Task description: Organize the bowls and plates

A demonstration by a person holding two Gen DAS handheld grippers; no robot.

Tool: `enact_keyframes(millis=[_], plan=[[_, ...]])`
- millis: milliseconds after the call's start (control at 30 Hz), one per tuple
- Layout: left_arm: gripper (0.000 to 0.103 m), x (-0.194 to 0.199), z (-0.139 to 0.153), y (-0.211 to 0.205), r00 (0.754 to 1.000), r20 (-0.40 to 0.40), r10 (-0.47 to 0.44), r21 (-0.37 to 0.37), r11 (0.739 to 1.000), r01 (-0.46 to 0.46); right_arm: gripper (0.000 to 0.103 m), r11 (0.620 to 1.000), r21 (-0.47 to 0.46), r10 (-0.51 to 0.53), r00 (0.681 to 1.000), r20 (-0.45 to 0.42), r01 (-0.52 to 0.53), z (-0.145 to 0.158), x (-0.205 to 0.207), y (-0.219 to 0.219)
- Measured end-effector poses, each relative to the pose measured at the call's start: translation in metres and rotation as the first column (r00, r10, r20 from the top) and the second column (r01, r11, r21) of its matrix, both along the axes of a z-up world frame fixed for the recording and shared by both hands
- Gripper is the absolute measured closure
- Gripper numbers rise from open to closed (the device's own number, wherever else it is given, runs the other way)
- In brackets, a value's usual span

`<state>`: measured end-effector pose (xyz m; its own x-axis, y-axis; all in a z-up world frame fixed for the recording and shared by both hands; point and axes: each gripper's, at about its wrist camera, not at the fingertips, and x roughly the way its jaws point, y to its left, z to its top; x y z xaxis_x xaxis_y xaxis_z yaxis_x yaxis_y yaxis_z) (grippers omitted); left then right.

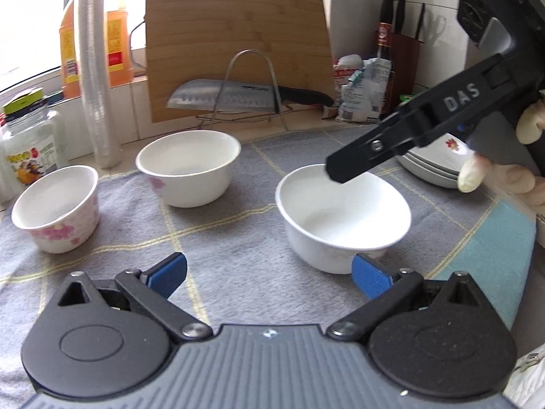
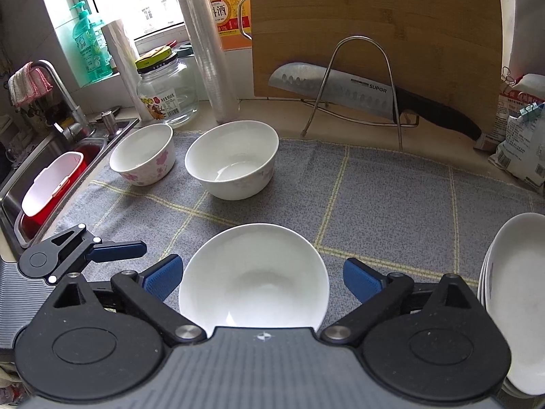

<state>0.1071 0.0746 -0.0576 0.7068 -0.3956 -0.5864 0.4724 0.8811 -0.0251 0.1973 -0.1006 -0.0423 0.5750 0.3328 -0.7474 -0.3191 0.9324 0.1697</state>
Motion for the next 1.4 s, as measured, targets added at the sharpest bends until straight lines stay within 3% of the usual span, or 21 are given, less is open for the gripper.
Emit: enact_keyframes(millis=[167, 300, 700, 1100, 1233, 1400], plan=[[0.001, 0.013, 0.001, 0.026, 0.989, 0.000, 0.147, -0.002, 0.989, -0.147, 0.001, 1.000, 0.002, 0.013, 1.000, 0.022, -0.013, 0.006, 0.004, 0.006], [0.001, 0.024, 0.002, 0.038, 0.981, -0.002, 0.195, -0.002, 0.981, -0.195, 0.000, 1.000, -0.007, 0.026, 0.999, 0.030, -0.026, 0.008, 0.009, 0.012], [0.001, 0.060, -0.006, 0.021, 0.985, 0.025, 0.169, 0.013, 0.986, -0.169, 0.000, 0.998, -0.052, 0.039, 0.998, 0.052, -0.036, 0.013, 0.022, 0.018], [0.001, 0.098, -0.028, 0.013, 0.981, -0.064, 0.182, 0.015, 0.983, -0.182, 0.000, 0.996, -0.076, 0.042, 0.998, 0.042, -0.038, 0.010, 0.044, 0.017], [0.000, 0.101, -0.031, 0.007, 0.983, -0.041, 0.180, 0.080, 0.981, -0.177, 0.000, 0.996, -0.077, 0.046, 0.998, 0.039, -0.042, 0.009, 0.051, 0.018], [0.000, 0.101, -0.032, 0.010, 0.985, -0.033, 0.172, 0.068, 0.983, -0.169, 0.000, 0.994, -0.089, 0.060, 0.998, 0.033, -0.057, 0.008, 0.059, 0.021]])
